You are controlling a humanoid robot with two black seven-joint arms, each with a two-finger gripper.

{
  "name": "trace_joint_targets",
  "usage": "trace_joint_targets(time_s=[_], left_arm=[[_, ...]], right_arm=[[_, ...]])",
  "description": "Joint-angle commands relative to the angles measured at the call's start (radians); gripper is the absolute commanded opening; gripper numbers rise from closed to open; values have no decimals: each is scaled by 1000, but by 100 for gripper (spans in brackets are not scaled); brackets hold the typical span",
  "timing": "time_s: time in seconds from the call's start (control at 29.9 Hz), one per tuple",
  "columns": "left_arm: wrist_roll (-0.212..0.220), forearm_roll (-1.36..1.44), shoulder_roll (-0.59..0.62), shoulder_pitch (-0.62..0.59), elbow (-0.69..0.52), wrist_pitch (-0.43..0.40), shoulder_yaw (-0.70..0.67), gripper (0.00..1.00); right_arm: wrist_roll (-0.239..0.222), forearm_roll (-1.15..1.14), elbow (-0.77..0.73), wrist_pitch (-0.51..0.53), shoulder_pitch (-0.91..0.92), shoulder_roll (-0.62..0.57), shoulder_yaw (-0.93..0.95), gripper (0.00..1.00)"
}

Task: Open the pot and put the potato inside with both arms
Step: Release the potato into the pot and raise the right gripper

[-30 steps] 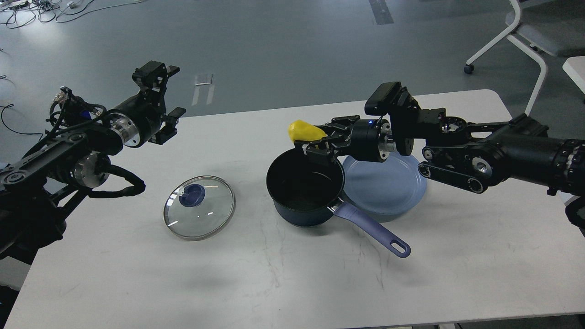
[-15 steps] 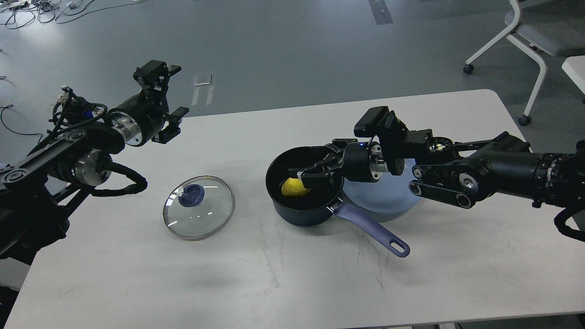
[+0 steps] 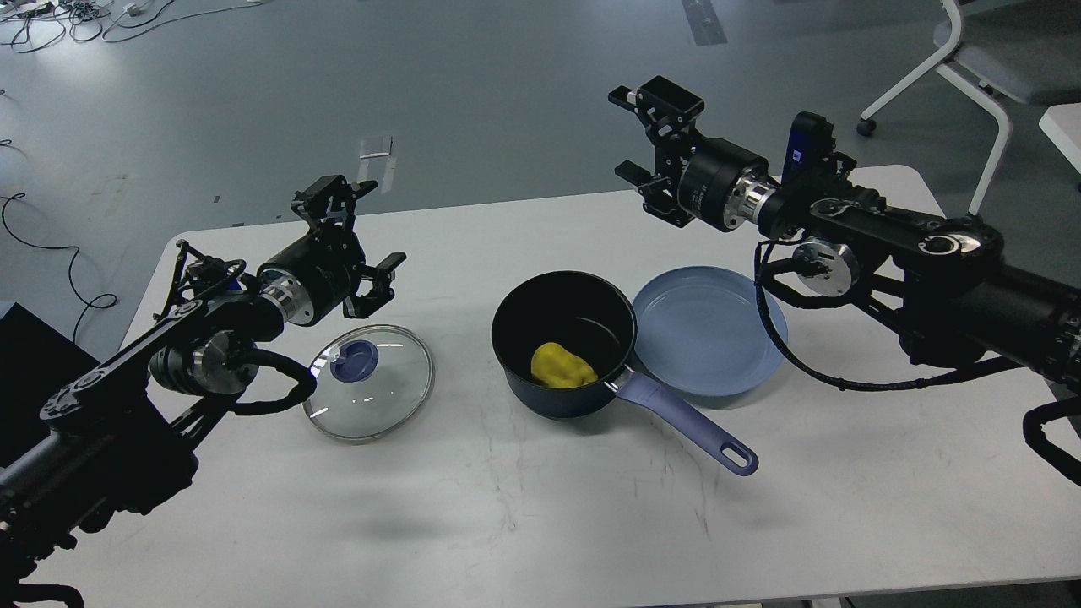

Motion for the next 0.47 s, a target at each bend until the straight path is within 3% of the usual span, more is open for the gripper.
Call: trace_joint_targets(time_s=[0.0, 0.13, 0.2, 0.43], left_arm=[[-9, -3, -9, 20, 1, -7, -48, 99], [-9, -5, -8, 25, -1, -30, -71, 99], [-7, -5, -6, 34, -1, -69, -93, 98], [-7, -5, -2, 36, -5, -82, -103, 98]], right_arm=[[-50, 147, -2, 119, -84, -57, 84, 100], [-79, 184, -1, 128, -123, -77, 138, 100], [-115, 226, -1, 127, -127, -77, 168, 100], [-111, 234, 8, 95, -104, -69, 171, 100]])
